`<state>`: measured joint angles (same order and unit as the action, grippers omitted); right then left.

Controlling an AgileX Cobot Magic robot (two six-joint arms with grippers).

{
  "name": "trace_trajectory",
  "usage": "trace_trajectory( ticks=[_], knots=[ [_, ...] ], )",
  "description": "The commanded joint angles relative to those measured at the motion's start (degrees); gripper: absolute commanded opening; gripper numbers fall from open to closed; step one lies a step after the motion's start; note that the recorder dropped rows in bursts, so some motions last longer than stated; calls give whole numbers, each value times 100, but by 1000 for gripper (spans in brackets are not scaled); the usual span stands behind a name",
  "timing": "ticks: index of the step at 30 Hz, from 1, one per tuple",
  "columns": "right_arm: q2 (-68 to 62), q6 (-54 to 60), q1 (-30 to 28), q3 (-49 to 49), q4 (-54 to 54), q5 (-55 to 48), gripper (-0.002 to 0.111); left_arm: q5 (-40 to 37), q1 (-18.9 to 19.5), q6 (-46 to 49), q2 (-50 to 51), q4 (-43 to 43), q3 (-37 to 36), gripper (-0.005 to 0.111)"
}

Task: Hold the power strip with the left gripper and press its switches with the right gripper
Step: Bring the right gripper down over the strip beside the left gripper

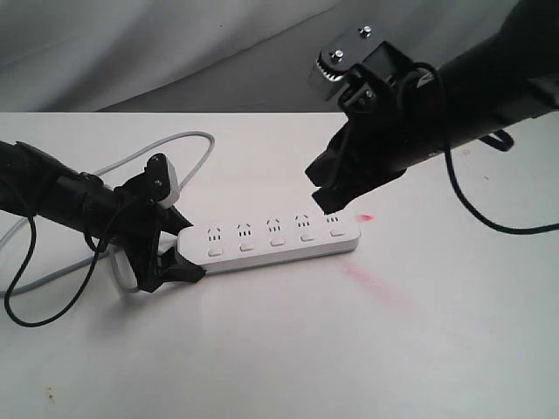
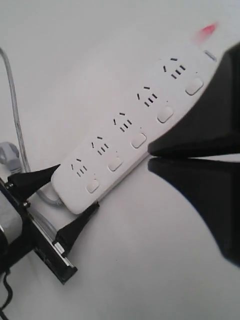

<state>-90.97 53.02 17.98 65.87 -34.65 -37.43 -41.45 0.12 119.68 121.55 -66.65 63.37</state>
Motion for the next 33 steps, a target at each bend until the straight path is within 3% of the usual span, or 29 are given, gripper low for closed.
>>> trace_trajectory(
  ticks=[1, 9, 15, 19, 30, 33],
  knots=[
    [-619, 777, 30, 660, -175, -436, 0, -59, -40, 25, 7, -6, 30, 52],
    [-1725, 2250, 30, 2063, -373, -935, 0, -59, -40, 25, 7, -6, 30, 52],
    [-2374, 3455, 90, 2258, -1623, -951, 0, -59, -40, 25, 7, -6, 30, 52],
    [-2667, 3985, 279, 2258, -1743, -916, 0, -59, -40, 25, 7, -6, 30, 52],
    [-3061, 4166, 482, 2258, -1917, -202, 0, -59, -40, 25, 7, -6, 30, 52],
    [-3061, 4188, 542, 2258, -1904, 38, 10, -59, -40, 25, 7, -6, 30, 52]
  ],
)
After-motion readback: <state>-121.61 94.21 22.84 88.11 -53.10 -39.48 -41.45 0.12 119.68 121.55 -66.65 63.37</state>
